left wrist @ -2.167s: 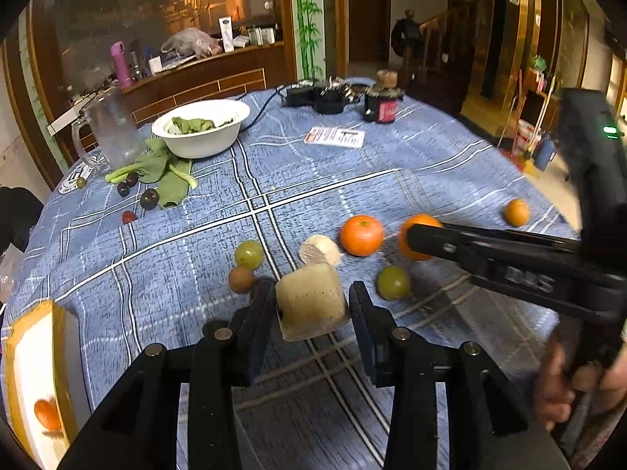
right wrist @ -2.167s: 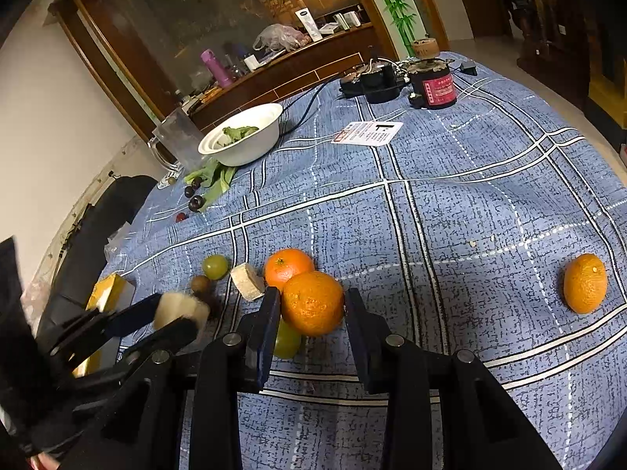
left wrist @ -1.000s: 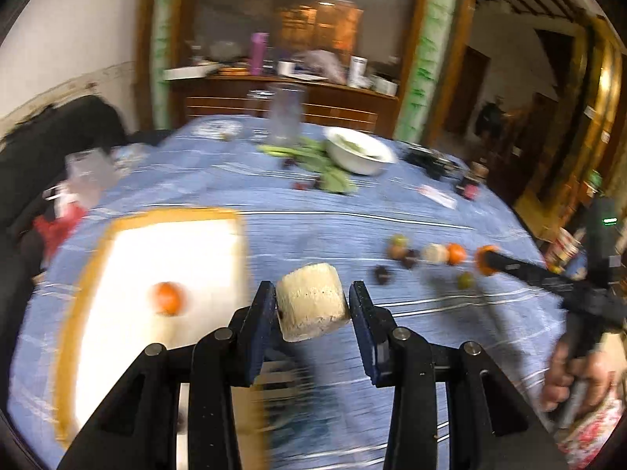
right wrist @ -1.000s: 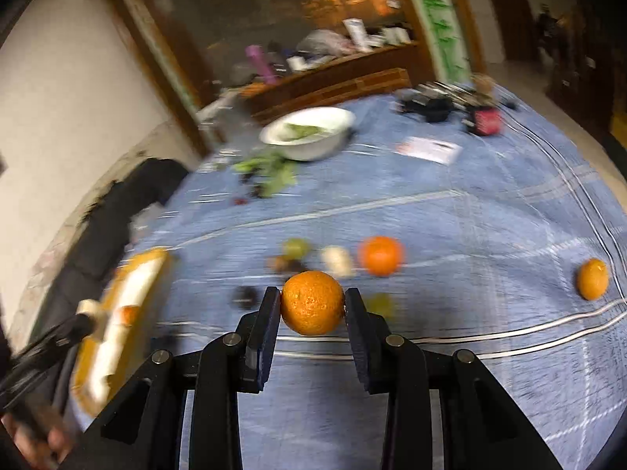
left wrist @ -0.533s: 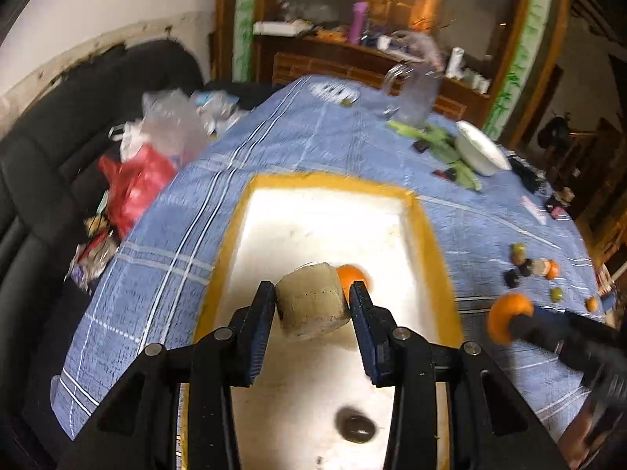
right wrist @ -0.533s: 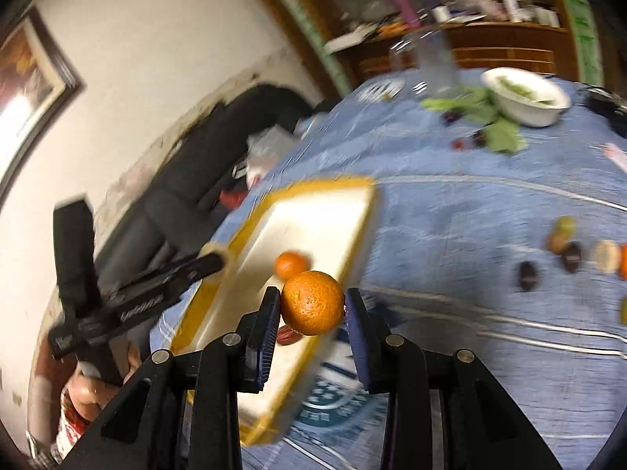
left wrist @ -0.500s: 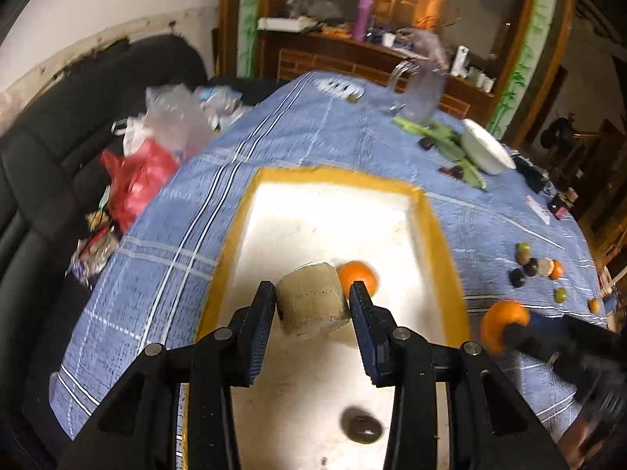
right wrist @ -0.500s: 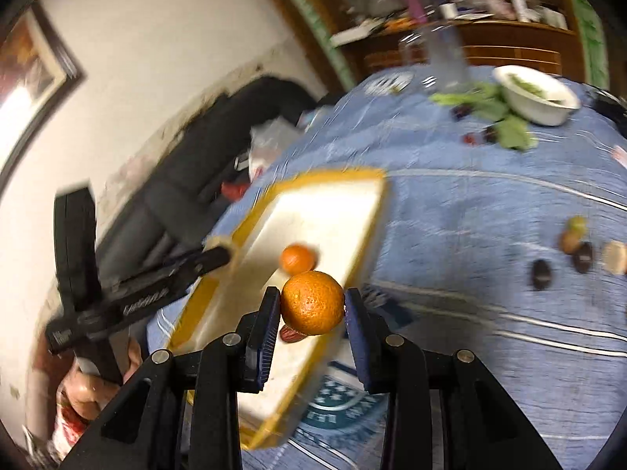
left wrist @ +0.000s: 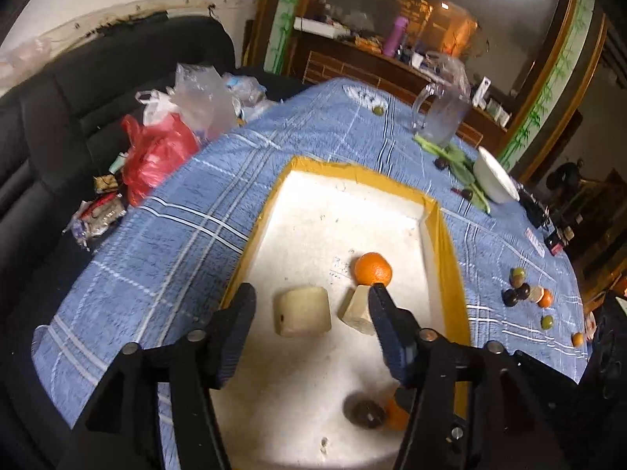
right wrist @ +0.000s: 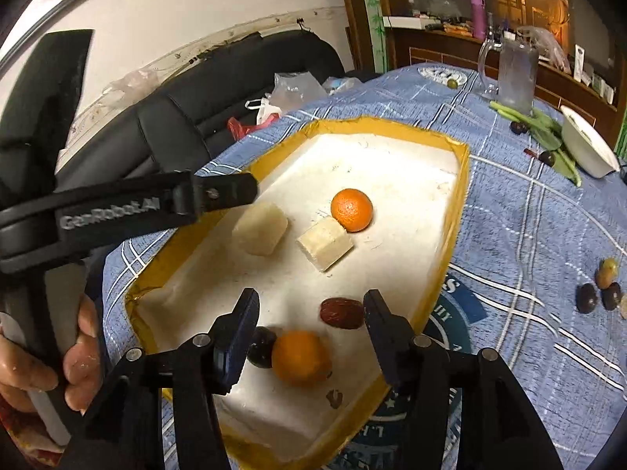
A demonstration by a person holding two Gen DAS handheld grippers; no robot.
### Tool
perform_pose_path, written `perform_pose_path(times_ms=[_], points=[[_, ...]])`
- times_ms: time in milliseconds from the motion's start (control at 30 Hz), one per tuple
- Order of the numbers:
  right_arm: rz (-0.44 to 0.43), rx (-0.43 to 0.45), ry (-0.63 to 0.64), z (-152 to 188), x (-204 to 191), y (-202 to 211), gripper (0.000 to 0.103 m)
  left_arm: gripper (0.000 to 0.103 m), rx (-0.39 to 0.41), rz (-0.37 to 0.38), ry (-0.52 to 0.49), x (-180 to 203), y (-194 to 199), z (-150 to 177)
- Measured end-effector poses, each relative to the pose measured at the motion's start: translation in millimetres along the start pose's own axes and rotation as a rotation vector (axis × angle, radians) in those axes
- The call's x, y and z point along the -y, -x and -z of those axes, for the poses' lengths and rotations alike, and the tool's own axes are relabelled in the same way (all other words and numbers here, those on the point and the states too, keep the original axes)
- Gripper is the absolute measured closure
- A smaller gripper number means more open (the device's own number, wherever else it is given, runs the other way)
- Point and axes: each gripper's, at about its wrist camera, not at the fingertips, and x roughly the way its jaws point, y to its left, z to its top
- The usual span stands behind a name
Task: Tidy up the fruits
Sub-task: 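Carry the yam chunk into the tray and release while the right gripper drops the orange there, then move both open grippers back over the remaining fruits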
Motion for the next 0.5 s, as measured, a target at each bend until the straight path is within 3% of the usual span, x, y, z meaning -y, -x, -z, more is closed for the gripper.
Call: perform_pose_path(times_ms=[67,267,367,500], points=[[-0.004,0.02,-0.016,3,2,11,0.043,0.032,0.031,0.022,0.008,6,14,3],[0.006,0.094,-0.105,36,31,66,0.042,0.03,0.052,0.099,-0.049,45,34,9],[0.071,0.108,-0.162,62,65,95,0.041,0.03,0.037,0.142,-0.094,71,34,14],[0.192,0.1,-0.296,97,141,127,0.041,0.03,-0.007,0.21,-0.165,114,25,25]])
